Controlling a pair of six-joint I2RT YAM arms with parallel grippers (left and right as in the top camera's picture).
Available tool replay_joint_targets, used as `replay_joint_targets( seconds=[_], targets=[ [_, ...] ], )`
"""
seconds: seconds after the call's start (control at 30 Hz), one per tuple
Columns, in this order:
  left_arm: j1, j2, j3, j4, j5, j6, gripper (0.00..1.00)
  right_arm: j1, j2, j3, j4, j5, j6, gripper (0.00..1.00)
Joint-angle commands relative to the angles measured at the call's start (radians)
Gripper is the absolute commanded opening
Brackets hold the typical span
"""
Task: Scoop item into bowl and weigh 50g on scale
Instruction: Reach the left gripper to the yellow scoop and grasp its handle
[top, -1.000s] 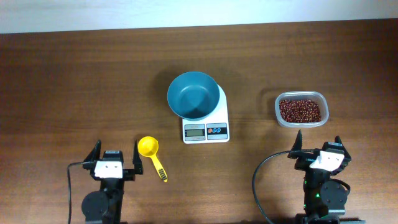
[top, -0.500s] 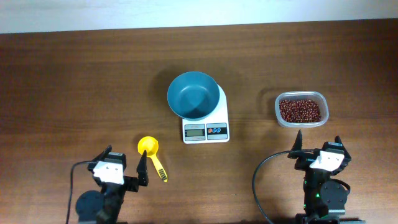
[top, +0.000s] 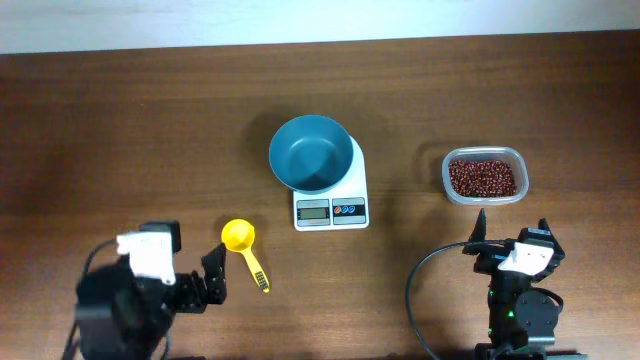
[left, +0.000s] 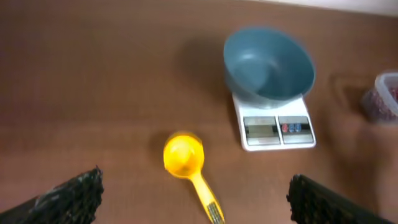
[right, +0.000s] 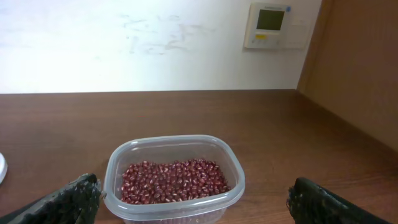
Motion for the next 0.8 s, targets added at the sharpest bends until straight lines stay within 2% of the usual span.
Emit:
replay_joint_targets(
  seconds=[0.0, 0.17, 0.23, 0.37, 0.4, 0.5, 0.6, 0.77],
  targets=[
    [-0.003, 0.216, 0.238, -0.206, 0.066, -0.026, 0.99, -0.007, -0.010, -0.005, -0.009, -0.005, 0.000, 0.99],
    [-0.003, 0.380, 0.343, -0.338, 0.298, -0.026, 0.99, -0.006, -0.010, -0.005, -0.009, -0.005, 0.000, 0.99],
    [-0.003, 0.414, 0.343, -0.354, 0.317, -0.026, 0.99, -0.006, -0.010, -0.005, -0.009, -0.005, 0.000, 0.99],
    [-0.003, 0.467, 0.343, -0.338, 0.248, -0.024, 0.99, -0.006, -0.010, -0.005, -0.009, -0.005, 0.000, 0.99],
    [-0.003, 0.477, 0.343, -0.346, 0.187, -0.058, 0.99, -0.006, -0.010, -0.005, -0.009, -0.005, 0.000, 0.99],
    [-0.003, 0.505, 0.311, -0.372, -0.093, -0.268, 0.99, -0.006, -0.010, -0.005, -0.009, -0.005, 0.000, 0.99],
    [-0.003, 0.505, 0.248, -0.324, -0.092, -0.304, 0.99, -0.006, -0.010, -0.005, -0.009, -0.005, 0.000, 0.99],
    [-0.003, 0.509, 0.058, -0.118, -0.092, -0.368, 0.98, -0.006, -0.010, -0.005, -0.009, -0.005, 0.000, 0.99]
  ],
)
